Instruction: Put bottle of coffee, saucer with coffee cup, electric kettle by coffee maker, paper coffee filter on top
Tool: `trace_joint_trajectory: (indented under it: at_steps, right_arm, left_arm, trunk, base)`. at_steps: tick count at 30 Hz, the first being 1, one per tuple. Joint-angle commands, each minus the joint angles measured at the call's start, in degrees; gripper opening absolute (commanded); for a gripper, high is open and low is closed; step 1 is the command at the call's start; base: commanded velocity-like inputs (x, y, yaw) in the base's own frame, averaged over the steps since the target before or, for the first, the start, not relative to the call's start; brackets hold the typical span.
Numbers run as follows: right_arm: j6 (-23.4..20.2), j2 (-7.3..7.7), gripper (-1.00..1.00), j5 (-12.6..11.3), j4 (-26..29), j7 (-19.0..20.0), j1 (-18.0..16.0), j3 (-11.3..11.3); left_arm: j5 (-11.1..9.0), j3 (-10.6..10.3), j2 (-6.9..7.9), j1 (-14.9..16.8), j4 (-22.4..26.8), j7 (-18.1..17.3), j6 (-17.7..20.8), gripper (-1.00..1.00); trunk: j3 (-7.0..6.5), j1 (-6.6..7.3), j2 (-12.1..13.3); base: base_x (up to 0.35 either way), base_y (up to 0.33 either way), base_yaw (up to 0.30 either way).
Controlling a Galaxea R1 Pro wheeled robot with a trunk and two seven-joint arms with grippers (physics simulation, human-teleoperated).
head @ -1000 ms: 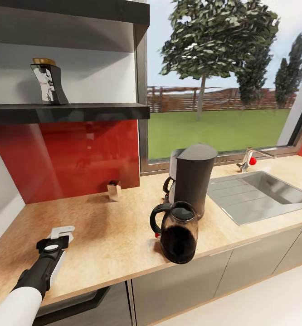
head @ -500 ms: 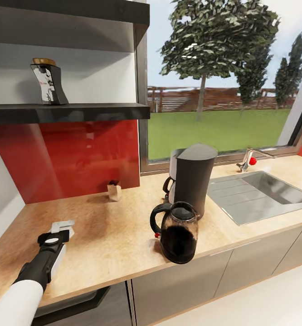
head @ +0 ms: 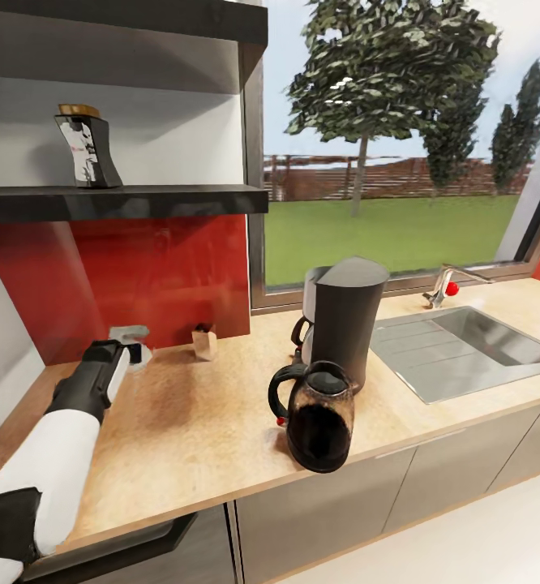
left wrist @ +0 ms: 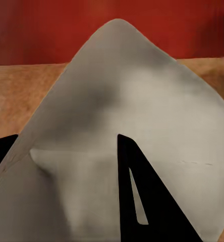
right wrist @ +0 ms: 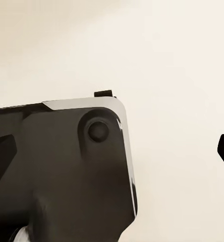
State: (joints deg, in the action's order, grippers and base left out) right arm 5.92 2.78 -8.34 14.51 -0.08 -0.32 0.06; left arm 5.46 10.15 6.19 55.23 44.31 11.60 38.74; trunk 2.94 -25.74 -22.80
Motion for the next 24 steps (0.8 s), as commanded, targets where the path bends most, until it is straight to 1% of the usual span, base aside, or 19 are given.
trace_joint_trajectory:
  at_steps: [1,3,7,8,9,11,13,14,17,19,21,22,24]
  right_arm:
    - [0.18,-0.02,1.0,-0.45,-0.01,-0.01,-0.03,0.03]
    - [0.19,0.0,1.0,-0.45,-0.01,-0.01,-0.03,0.03]
    - [0.19,0.0,1.0,-0.45,0.03,-0.01,-0.03,0.03]
    - [0.17,0.02,1.0,-0.45,0.06,-0.01,-0.03,0.03]
    - [0.16,0.0,1.0,-0.45,0.04,-0.01,-0.03,0.03]
    - [0.15,-0.01,1.0,-0.45,0.05,-0.01,-0.03,-0.04]
    - [0.14,0.01,1.0,-0.45,0.05,-0.01,-0.03,-0.1]
    - [0.14,0.02,1.0,-0.45,0.05,-0.01,-0.03,-0.12]
    - [0.14,0.0,1.0,-0.45,0.02,-0.01,-0.03,-0.2]
    - [0.14,0.02,1.0,-0.45,0.02,-0.01,-0.03,-0.22]
    - [0.14,0.03,1.0,-0.45,0.01,-0.01,-0.03,-0.23]
    - [0.14,0.03,1.0,-0.45,0.03,-0.01,-0.03,-0.23]
    - [0.14,0.02,1.0,-0.45,0.04,-0.01,-0.03,-0.23]
  left_arm:
    - [0.55,0.1,-0.32,1.73,0.01,-1.16,1.59,-1.0]
    - [0.53,0.15,-1.32,4.86,-0.25,-2.38,4.13,-1.0]
    - [0.48,0.16,-4.56,10.18,-0.43,-3.17,10.84,-1.0]
    - [0.32,0.19,-5.74,12.22,-0.48,-3.27,13.49,-1.0]
    - [0.2,0.19,-6.11,12.9,-0.49,-3.28,14.31,-1.0]
    - [-0.67,0.31,-7.44,15.45,-0.54,-3.32,16.93,-1.0]
    - [-2.38,0.56,-8.14,17.64,-0.7,-3.28,18.18,-1.0]
    - [-3.58,0.69,-8.29,18.59,-0.82,-3.24,18.51,-1.0]
    - [-8.03,0.82,-8.49,20.46,-1.12,-2.97,19.0,-1.0]
    - [-10.54,0.85,-8.54,21.23,-1.24,-2.68,19.1,-1.0]
    - [-12.09,0.95,-8.63,22.02,-1.34,-2.08,19.17,-1.0]
    - [-12.32,0.98,-8.67,22.25,-1.36,-1.79,19.17,-1.0]
    - [-12.97,1.15,-9.07,23.15,-1.34,0.01,19.19,-1.0]
  trunk:
    - [0.14,-0.04,-0.12]
    - [0.14,-0.04,-0.12]
    - [0.14,-0.04,-0.12]
    - [0.14,-0.04,-0.12]
    - [0.14,-0.04,-0.12]
    - [0.14,-0.04,-0.12]
    - [0.14,-0.04,-0.12]
    - [0.14,-0.04,-0.12]
    - [0.14,-0.04,-0.12]
    - [0.14,-0.04,-0.12]
    - [0.14,-0.04,-0.12]
    - [0.14,-0.04,-0.12]
    - [0.14,-0.04,-0.12]
  base:
    - [0.0,0.0,0.0]
    - [0.0,0.0,0.0]
    - [0.0,0.0,0.0]
    - [0.0,0.0,0.0]
    - [0.0,0.0,0.0]
    - [0.0,0.0,0.0]
    - [0.0,0.0,0.0]
    - [0.0,0.0,0.0]
    - [0.0,0.0,0.0]
    - [0.0,0.0,0.0]
    - [0.0,0.0,0.0]
    - [0.0,0.0,0.0]
    - [0.0,0.0,0.0]
